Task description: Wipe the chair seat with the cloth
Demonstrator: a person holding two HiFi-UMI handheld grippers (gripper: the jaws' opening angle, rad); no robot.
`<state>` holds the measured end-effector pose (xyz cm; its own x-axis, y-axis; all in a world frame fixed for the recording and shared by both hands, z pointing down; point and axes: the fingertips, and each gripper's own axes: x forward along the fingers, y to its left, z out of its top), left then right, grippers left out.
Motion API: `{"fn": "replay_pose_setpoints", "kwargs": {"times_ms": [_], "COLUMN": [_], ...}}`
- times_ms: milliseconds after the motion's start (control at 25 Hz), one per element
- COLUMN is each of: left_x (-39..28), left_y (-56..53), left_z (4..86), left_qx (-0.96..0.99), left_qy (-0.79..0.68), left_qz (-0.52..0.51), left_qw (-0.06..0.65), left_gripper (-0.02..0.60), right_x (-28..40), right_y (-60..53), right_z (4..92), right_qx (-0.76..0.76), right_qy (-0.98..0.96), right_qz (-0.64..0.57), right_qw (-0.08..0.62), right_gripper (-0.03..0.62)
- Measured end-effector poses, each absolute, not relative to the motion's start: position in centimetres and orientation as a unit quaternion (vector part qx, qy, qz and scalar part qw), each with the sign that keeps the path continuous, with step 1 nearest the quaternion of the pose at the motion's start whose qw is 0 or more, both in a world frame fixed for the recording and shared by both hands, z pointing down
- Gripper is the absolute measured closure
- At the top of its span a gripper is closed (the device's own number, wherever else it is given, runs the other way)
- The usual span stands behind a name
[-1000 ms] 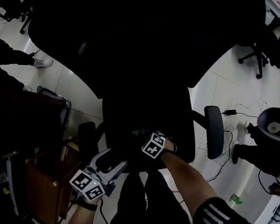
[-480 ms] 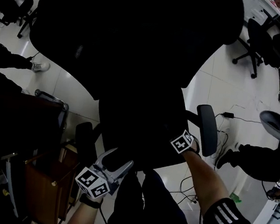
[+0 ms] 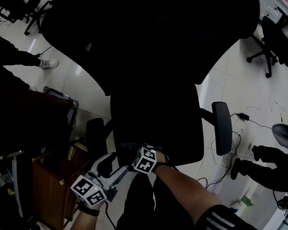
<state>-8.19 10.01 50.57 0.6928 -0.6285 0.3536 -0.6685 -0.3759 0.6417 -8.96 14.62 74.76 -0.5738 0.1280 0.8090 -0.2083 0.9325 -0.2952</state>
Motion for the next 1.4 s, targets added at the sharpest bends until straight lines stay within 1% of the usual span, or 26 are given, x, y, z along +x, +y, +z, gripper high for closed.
{"fn": "replay_pose_setpoints", "kwargs": {"times_ms": [80,160,240,400,520,720,920,1000,1120,1200,1240,1400], "left_x": [-9.3,-9.9,-10.0,-9.5,-8.1,-5.5,-1.8,-0.6,0.7,1.4,1.7,2.4], "left_y": [10.6,11.1,11.5,11.8,11.6,10.1,9.9,9.5,8.7,8.6,8.5,8.2], "left_z": [51.1,51.7,52.3,53.0,53.1,53.1,53.4,53.2,52.4,52.1,51.9,50.2], "left_qx": [0.822,0.817,0.814,0.811,0.815,0.827,0.844,0.848,0.85,0.852,0.853,0.855], "left_qy": [-0.404,-0.411,-0.414,-0.412,-0.4,-0.382,-0.342,-0.333,-0.327,-0.324,-0.323,-0.331], "left_qz": [0.029,0.032,0.035,0.036,0.036,0.041,0.04,0.039,0.041,0.042,0.043,0.039], "left_qw": [0.4,0.402,0.406,0.414,0.417,0.411,0.411,0.411,0.411,0.409,0.407,0.398], "left_gripper": [0.284,0.284,0.284,0.284,0.284,0.284,0.284,0.284,0.284,0.284,0.284,0.284], "right_x": [-12.1,-13.5,-13.1,-9.8,-4.5,9.4,21.6,24.7,26.6,26.4,25.8,19.6], "right_y": [17.9,20.3,21.7,22.0,21.5,19.6,17.4,17.0,16.9,16.6,16.4,15.1], "right_z": [75.2,75.9,77.2,78.7,79.9,80.9,79.8,79.1,78.7,78.3,77.7,72.2], "right_qx": [-0.026,-0.057,-0.067,-0.053,-0.036,0.026,0.137,0.172,0.193,0.211,0.222,0.233], "right_qy": [-0.871,-0.869,-0.864,-0.859,-0.846,-0.809,-0.769,-0.756,-0.747,-0.748,-0.753,-0.807], "right_qz": [0.166,0.149,0.141,0.172,0.183,0.204,0.26,0.279,0.285,0.296,0.308,0.355], "right_qw": [0.462,0.468,0.478,0.479,0.499,0.55,0.567,0.567,0.569,0.556,0.538,0.411], "right_gripper": [0.56,0.56,0.56,0.56,0.56,0.56,0.56,0.56,0.56,0.56,0.56,0.56]}}
